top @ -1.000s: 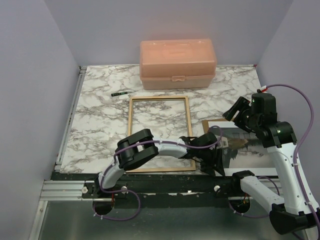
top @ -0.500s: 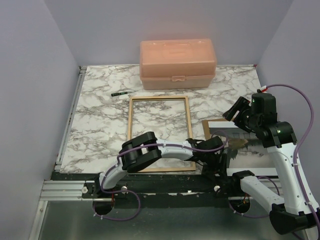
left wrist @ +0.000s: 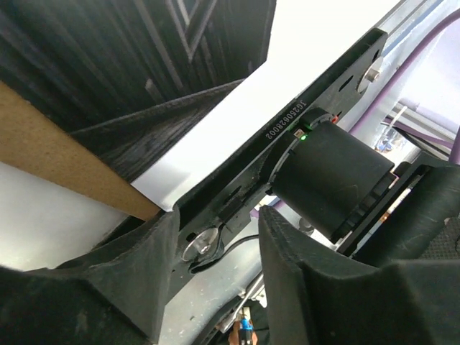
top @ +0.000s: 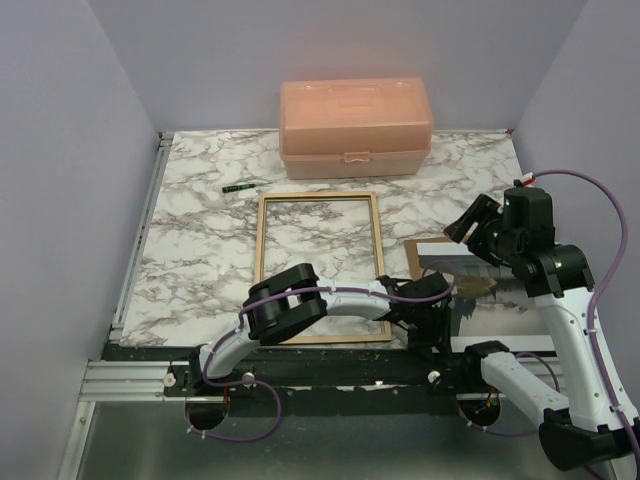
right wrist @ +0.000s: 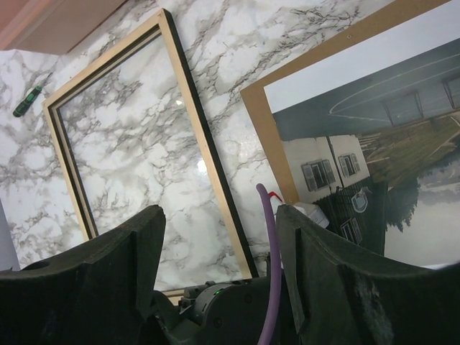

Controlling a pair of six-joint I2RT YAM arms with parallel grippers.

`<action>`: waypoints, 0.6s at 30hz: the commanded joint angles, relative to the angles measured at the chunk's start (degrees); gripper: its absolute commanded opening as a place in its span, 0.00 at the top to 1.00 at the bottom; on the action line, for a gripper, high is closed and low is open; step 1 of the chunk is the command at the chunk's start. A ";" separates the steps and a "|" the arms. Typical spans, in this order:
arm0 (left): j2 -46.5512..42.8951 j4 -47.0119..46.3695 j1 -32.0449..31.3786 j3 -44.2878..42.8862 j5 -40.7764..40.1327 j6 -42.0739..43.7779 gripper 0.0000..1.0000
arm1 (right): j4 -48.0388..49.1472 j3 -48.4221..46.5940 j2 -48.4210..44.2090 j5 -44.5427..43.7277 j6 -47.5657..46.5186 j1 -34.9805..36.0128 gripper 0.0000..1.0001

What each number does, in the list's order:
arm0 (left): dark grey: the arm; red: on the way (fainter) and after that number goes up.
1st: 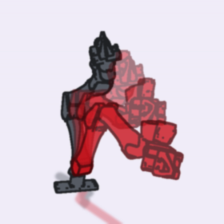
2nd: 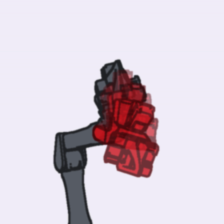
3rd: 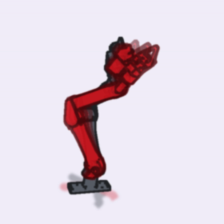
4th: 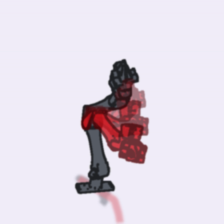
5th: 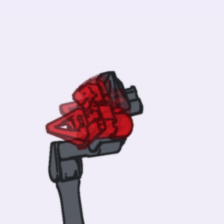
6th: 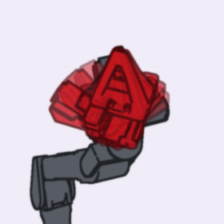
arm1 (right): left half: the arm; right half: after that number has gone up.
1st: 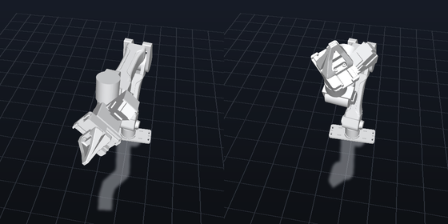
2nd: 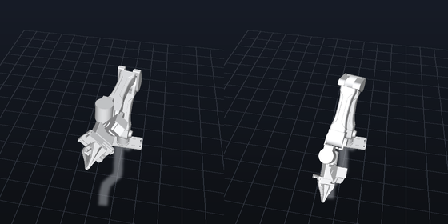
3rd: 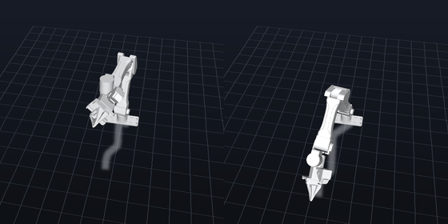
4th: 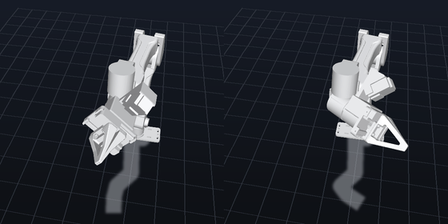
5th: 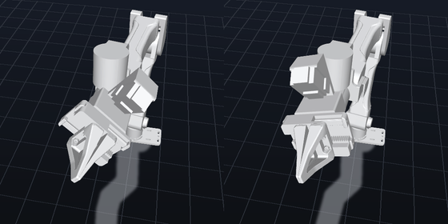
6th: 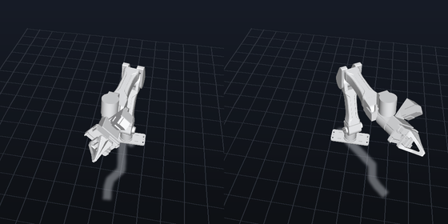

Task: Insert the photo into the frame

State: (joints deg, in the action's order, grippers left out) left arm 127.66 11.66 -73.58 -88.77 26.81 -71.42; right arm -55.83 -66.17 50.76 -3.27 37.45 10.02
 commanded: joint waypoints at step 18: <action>-8.24 -10.89 1.69 10.45 -7.08 0.81 1.00 | 0.92 2.80 -1.24 2.83 0.41 -0.27 0.31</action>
State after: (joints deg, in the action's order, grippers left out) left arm 124.42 3.68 -72.23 -80.68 22.74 -71.53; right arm -55.64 -64.42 50.17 -1.96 37.50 10.02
